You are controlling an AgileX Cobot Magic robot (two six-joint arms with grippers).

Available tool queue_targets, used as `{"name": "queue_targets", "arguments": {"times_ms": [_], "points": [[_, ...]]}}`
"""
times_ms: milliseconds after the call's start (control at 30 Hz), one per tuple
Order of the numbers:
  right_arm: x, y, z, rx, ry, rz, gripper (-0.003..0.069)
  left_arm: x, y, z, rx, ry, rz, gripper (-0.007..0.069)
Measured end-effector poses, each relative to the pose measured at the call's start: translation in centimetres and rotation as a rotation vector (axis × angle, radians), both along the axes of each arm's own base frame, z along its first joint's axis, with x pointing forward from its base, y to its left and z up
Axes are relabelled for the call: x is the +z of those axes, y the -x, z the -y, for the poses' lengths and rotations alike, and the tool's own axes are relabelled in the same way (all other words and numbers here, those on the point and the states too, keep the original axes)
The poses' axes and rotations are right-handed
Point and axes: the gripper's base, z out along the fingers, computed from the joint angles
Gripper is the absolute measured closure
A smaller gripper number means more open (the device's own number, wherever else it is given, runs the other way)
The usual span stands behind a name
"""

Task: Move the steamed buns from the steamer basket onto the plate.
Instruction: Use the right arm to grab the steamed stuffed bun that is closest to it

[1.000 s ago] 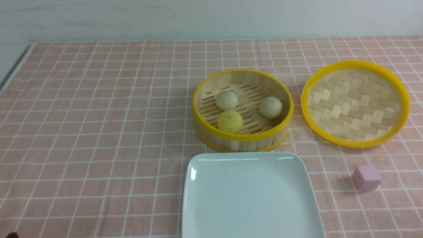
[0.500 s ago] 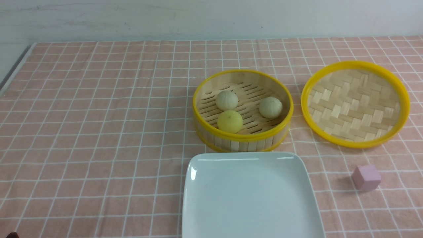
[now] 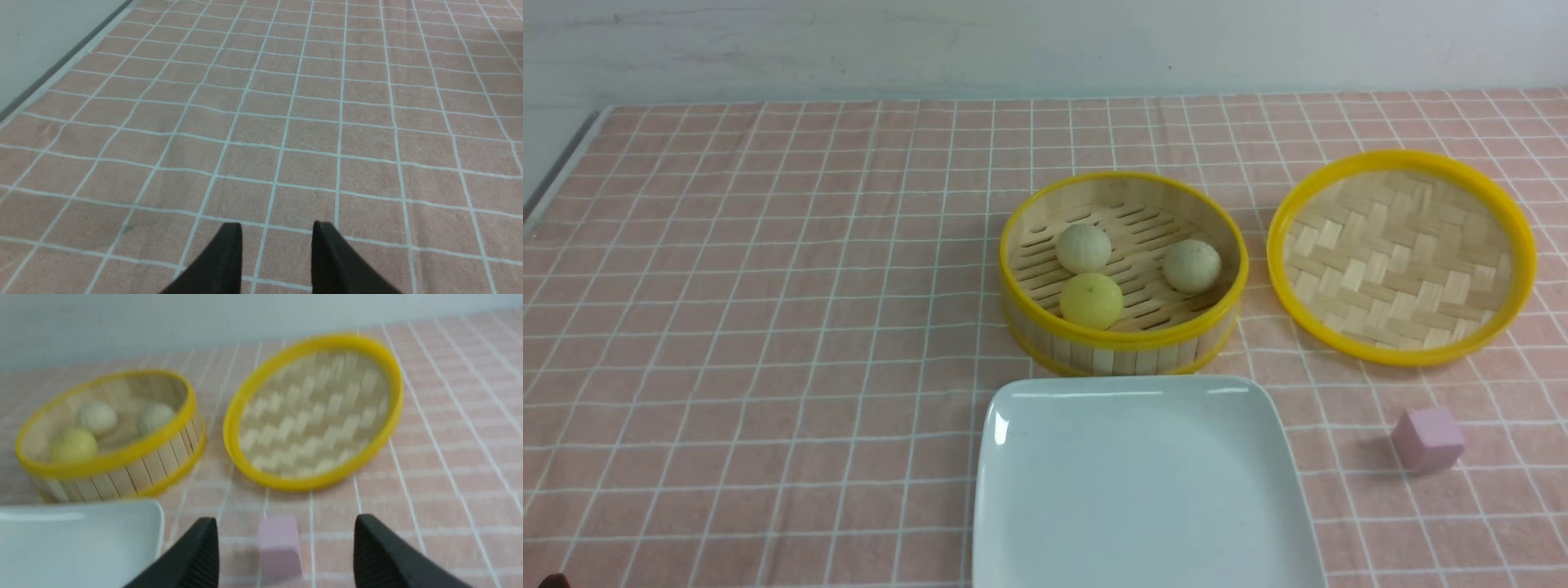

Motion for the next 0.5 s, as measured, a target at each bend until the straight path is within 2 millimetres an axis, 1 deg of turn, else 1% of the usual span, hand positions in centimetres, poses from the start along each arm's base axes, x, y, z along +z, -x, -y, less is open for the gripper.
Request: {"name": "queue_targets", "arguments": {"times_ms": [33, 100, 133, 200, 233, 333, 500], "points": [[2.1, 0.7, 0.0, 0.002, -0.004, 0.054, 0.0217, 0.0, 0.0, 0.0, 0.000, 0.000, 0.000, 0.0351], [4.3, 1.6, 0.1, 0.005, -0.006, 0.100, 0.0217, 0.0, 0.0, 0.0, 0.000, 0.000, 0.000, 0.0351], [4.8, 1.9, 0.1, 0.006, -0.007, 0.113, 0.0217, 0.0, 0.0, 0.0, 0.000, 0.000, 0.000, 0.0351], [7.1, 3.2, 0.2, 0.013, -0.006, 0.141, 0.0217, 0.0, 0.0, 0.0, 0.000, 0.000, 0.000, 0.0351], [7.7, 3.7, 0.2, 0.015, -0.006, 0.151, 0.0217, 0.0, 0.0, 0.0, 0.000, 0.000, 0.000, 0.0351], [8.7, 4.6, 0.2, 0.021, -0.007, 0.155, 0.0217, 0.0, 0.0, 0.0, 0.000, 0.000, 0.000, 0.0351], [8.8, 4.9, 0.1, 0.033, -0.019, 0.146, 0.0217, 0.0, 0.0, 0.0, 0.000, 0.000, 0.000, 0.0351]]}}
